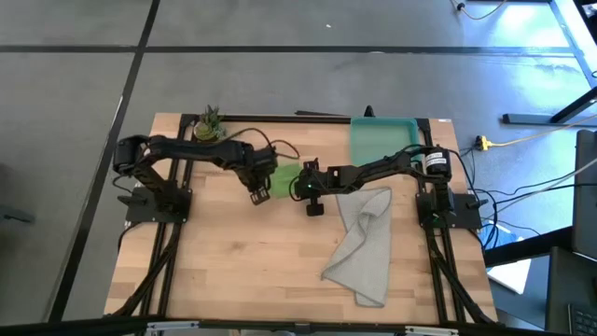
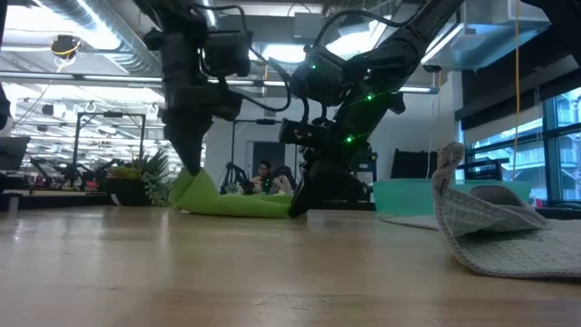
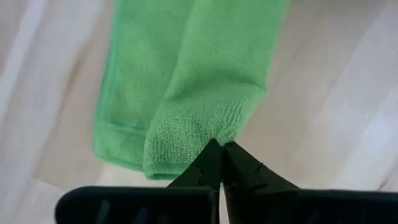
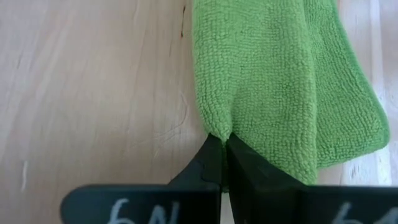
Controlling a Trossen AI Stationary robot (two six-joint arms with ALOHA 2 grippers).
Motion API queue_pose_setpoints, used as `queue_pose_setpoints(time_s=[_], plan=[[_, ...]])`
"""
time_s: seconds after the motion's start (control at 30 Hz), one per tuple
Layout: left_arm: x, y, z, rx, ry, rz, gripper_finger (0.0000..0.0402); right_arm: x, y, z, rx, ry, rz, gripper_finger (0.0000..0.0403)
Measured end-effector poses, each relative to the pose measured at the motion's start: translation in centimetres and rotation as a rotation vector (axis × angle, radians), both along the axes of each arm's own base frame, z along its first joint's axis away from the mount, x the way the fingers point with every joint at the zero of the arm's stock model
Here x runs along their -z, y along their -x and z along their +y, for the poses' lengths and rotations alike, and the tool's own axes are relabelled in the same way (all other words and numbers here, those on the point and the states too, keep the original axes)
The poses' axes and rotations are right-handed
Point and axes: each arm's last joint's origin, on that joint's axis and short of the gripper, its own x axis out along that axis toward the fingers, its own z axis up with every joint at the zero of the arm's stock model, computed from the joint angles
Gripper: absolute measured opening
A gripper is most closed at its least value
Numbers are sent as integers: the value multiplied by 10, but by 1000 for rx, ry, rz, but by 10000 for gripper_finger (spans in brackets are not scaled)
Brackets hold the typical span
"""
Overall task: Roll microfiber towels into tight, uniform cylinder then place into a basket
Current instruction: Roll the green microfiber cloth
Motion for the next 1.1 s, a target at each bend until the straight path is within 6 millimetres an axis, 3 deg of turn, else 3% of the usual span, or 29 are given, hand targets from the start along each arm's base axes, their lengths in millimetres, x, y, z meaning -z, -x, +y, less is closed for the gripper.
queue_pose_setpoints(time_s=[0.6, 0.9, 1.1], plan=[[1, 17, 49, -269, 65, -10, 0, 0, 0, 0, -17, 7, 3, 6], [38, 5, 66, -257, 40, 57, 0, 0, 0, 0, -21, 6, -3, 6], [43, 4, 69, -244, 8, 71, 0, 0, -1, 0, -22, 7, -3, 6]])
